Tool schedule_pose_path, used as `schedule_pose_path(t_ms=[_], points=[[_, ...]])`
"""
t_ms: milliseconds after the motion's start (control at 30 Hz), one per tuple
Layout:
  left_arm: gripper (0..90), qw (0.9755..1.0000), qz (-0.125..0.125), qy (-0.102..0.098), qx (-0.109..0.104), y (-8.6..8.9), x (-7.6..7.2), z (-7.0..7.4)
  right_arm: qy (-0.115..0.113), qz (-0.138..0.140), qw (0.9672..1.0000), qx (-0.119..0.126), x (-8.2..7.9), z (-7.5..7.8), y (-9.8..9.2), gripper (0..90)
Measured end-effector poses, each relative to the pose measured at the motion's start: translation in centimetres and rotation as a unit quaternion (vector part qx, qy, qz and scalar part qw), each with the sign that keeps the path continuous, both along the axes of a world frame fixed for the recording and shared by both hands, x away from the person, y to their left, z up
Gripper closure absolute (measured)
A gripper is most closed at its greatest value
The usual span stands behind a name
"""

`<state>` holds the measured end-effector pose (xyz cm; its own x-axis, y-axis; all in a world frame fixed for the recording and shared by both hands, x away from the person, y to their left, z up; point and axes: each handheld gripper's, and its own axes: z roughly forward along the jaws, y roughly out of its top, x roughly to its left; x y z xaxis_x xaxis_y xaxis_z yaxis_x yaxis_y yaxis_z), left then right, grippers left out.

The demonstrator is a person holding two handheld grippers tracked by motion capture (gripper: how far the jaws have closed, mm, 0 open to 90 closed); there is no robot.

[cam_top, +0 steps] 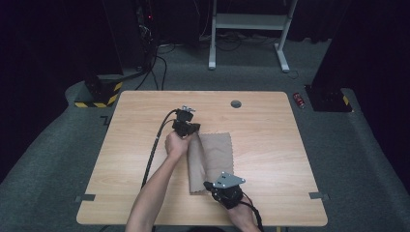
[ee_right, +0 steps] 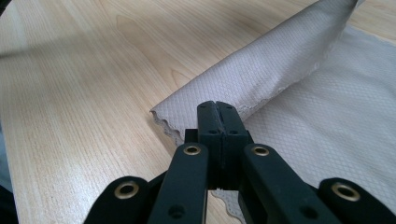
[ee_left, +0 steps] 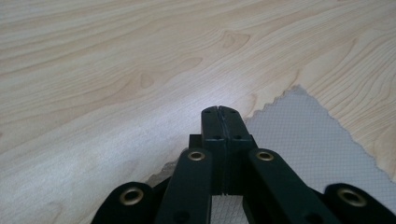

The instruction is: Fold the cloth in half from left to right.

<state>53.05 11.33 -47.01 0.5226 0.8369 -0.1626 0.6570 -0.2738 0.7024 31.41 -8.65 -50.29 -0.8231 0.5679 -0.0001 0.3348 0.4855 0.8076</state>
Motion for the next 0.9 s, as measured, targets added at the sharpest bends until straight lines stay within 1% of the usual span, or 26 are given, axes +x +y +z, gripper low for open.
schedule_pose_path(t_ms=[167, 367, 633, 733, 800, 900], points=[[90.0, 1.0000, -0.008, -0.002, -0.002, -1.0, 0.1, 0.3, -0.005, -0.005, 1.0000, 0.000, -0.1, 0.1, -0.8, 90.0], [89.9, 0.9998, -0.020, 0.004, 0.001, -2.2, 0.3, 0.1, -0.004, -0.011, 0.9999, 0.005, -0.5, 0.2, -1.8, 89.9], [89.9, 0.9996, -0.030, -0.001, 0.001, -3.5, 0.3, 0.3, -0.005, -0.021, 0.9997, 0.005, -0.7, 0.0, -3.1, 90.0], [90.0, 0.9994, -0.036, -0.001, 0.005, -4.1, 0.5, 0.2, -0.003, -0.029, 0.9996, 0.007, -0.8, 0.0, -3.6, 89.9], [89.9, 0.9993, -0.037, 0.002, 0.002, -4.3, 0.7, 0.1, -0.007, -0.033, 0.9994, 0.008, -1.0, 0.1, -4.0, 89.9], [90.0, 0.9992, -0.040, 0.004, 0.002, -4.9, 0.8, -0.3, -0.005, -0.041, 0.9991, 0.010, -1.0, 0.1, -4.7, 89.9]])
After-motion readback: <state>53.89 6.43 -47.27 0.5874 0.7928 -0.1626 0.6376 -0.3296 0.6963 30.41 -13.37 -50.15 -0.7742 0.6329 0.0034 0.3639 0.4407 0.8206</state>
